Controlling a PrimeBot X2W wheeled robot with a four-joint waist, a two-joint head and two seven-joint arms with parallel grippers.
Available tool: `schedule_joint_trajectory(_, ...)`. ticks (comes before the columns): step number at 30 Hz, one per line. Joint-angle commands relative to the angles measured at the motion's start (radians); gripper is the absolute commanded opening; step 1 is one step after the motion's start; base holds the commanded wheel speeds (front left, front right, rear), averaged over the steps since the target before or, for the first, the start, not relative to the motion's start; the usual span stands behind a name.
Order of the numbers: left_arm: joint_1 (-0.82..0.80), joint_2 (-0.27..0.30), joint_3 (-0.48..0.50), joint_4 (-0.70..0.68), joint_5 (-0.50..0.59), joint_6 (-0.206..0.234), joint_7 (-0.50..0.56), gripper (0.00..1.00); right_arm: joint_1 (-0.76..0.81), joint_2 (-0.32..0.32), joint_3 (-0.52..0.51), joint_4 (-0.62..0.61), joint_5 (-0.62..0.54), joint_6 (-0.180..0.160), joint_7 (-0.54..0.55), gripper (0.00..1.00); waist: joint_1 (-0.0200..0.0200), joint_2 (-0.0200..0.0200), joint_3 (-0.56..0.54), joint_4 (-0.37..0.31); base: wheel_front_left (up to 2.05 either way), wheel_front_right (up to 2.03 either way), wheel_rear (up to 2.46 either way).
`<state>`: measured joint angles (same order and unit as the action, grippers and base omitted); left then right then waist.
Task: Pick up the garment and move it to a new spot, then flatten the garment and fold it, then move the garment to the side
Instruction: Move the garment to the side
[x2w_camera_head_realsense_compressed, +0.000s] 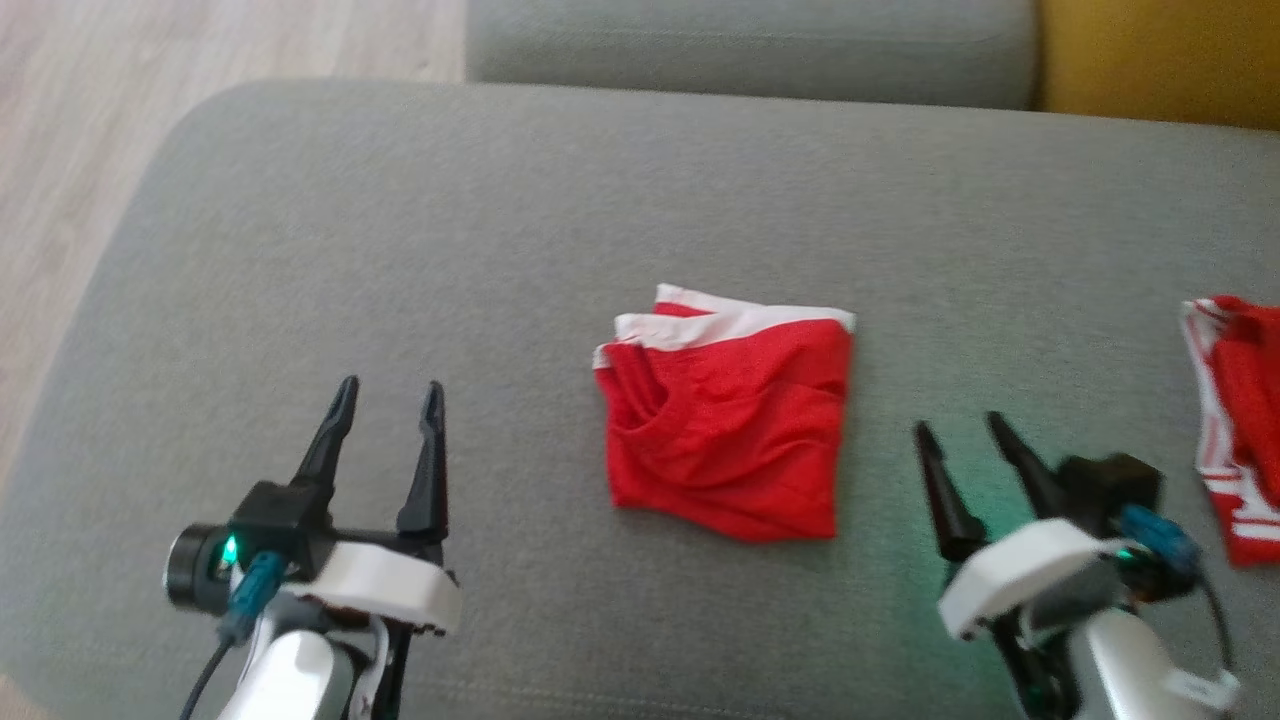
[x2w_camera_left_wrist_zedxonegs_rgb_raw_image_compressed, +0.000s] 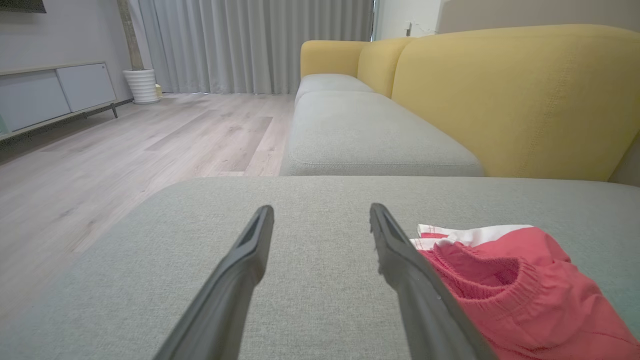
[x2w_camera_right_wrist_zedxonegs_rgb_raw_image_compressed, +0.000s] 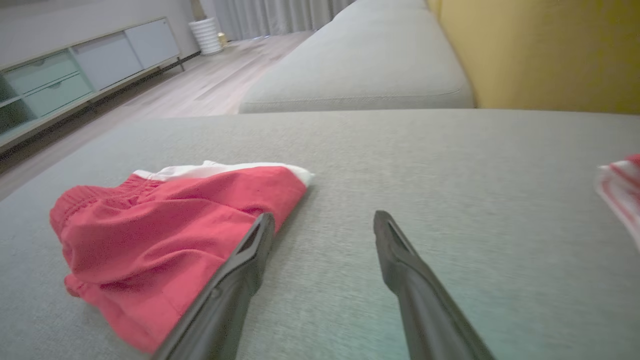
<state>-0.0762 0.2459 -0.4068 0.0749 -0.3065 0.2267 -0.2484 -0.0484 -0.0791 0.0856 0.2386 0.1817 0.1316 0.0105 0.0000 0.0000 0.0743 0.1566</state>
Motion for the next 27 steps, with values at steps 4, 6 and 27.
schedule_joint_trajectory(4,-0.077,-0.01,0.033,-0.014,0.012,-0.016,-0.013,1.0,-0.103,0.012,0.08,0.094,0.032,-0.001,0.0,1.0,0.0,0.0,0.044,0.057,0.0,0.0,0.0)
schedule_joint_trajectory(6,-0.089,-0.021,0.035,-0.014,0.017,-0.021,-0.013,1.0,-0.135,0.019,0.105,0.174,0.052,-0.001,0.022,1.0,0.0,0.0,0.056,0.07,0.0,0.0,0.0)
schedule_joint_trajectory(27,-0.089,-0.086,0.126,-0.031,0.08,-0.071,-0.013,1.0,-0.275,-0.014,0.276,0.372,0.175,-0.001,0.089,0.0,0.0,0.0,0.086,-0.017,0.0,0.0,0.0)
